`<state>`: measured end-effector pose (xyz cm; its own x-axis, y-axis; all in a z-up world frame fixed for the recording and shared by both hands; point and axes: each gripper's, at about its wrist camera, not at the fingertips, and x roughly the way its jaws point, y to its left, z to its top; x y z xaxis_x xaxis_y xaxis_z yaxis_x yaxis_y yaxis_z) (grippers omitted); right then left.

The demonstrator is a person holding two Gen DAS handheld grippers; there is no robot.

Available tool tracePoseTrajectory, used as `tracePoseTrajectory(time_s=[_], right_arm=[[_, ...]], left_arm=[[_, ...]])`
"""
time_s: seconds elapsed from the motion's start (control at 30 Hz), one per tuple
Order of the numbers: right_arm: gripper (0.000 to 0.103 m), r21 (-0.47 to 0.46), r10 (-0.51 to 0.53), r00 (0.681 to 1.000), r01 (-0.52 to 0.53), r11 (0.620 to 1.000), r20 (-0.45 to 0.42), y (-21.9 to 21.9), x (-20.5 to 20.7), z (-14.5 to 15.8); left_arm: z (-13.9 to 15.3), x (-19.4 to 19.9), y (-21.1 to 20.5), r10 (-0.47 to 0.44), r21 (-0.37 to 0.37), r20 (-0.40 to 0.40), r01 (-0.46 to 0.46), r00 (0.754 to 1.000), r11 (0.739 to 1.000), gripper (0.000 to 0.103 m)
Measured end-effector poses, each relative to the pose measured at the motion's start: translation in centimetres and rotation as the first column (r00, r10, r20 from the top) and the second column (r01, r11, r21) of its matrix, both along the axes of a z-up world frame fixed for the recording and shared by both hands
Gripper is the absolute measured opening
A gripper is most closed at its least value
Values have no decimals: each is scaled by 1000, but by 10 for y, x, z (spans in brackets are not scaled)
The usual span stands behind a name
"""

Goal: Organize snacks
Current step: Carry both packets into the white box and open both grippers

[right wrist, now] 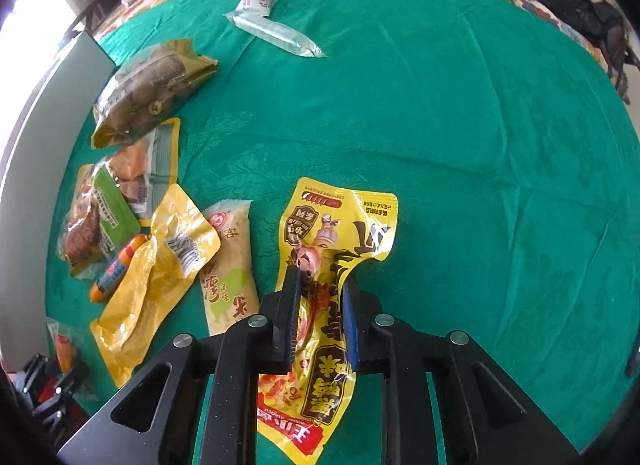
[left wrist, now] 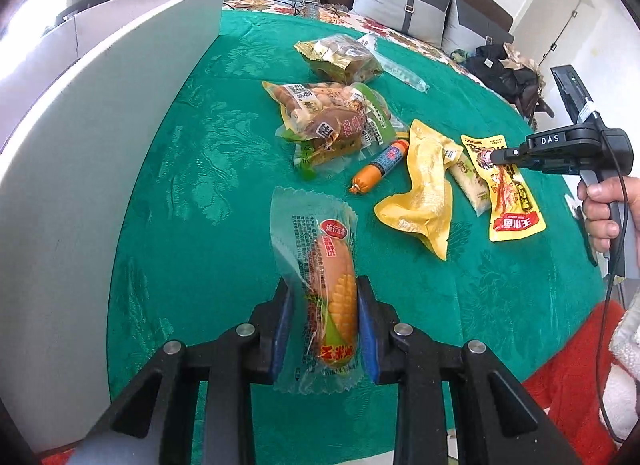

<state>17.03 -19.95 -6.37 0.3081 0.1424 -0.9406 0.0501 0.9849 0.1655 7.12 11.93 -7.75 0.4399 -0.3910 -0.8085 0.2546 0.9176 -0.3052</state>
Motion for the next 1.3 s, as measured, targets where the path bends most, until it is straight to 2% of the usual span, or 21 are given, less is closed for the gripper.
tracePoseTrajectory(time_s=[0.2, 0.37, 0.53, 0.7, 0.77, 0.83, 0.97, 1.03, 1.07, 1.1, 1.13, 1.17, 1.2, 1.23, 1.3], right_arm=[[13, 156, -93, 995, 84, 984, 48, -44, -21, 25], [13, 198, -91, 992, 71, 978, 91, -42, -23, 46], [13, 187, -45, 972, 1, 982, 230, -21, -26, 82], [13, 169, 88, 919, -164, 972, 385, 30, -31, 143], [13, 201, 137, 894, -241, 949, 426, 61, -32, 168], [13, 253, 185, 869, -327, 911, 459, 97, -31, 191], [14, 362, 281, 838, -472, 804, 468, 189, -18, 213], [14, 403, 321, 833, -511, 759, 451, 236, -10, 213], [15, 411, 339, 830, -523, 746, 442, 259, -5, 210], [16, 413, 355, 830, -531, 740, 431, 280, 0, 205], [21, 418, 366, 834, -531, 737, 414, 296, 7, 197], [42, 425, 370, 844, -521, 740, 389, 306, 12, 187], [53, 426, 356, 856, -499, 754, 374, 306, 15, 179], [60, 426, 328, 867, -476, 770, 375, 302, 15, 174], [61, 413, 285, 872, -448, 793, 398, 279, 11, 169]], left_arm=[[19, 1, 4, 28, -100, 27, -25, 999, 995, 29], [39, -4, 13, 52, -173, 43, -44, 998, 984, 29], [67, -9, 27, 87, -228, 72, -68, 994, 971, 29], [107, -8, 66, 169, -287, 127, -127, 977, 949, 29], [121, -5, 92, 217, -289, 143, -169, 966, 942, 29], [133, -1, 121, 275, -261, 160, -228, 948, 938, 29], [139, 11, 176, 370, -167, 162, -345, 915, 924, 30], [136, 14, 196, 408, -80, 169, -400, 897, 913, 34], [133, 14, 205, 436, -35, 175, -437, 883, 899, 36], [129, 14, 214, 467, 2, 173, -474, 867, 880, 51], [125, 14, 222, 495, 30, 163, -505, 854, 862, 61], [120, 13, 228, 523, 47, 158, -535, 838, 843, 82], [117, 8, 233, 545, 48, 164, -559, 822, 828, 87], [113, 4, 237, 559, 43, 166, -572, 813, 819, 87], [106, -3, 237, 567, 15, 150, -575, 810, 818, 88]])
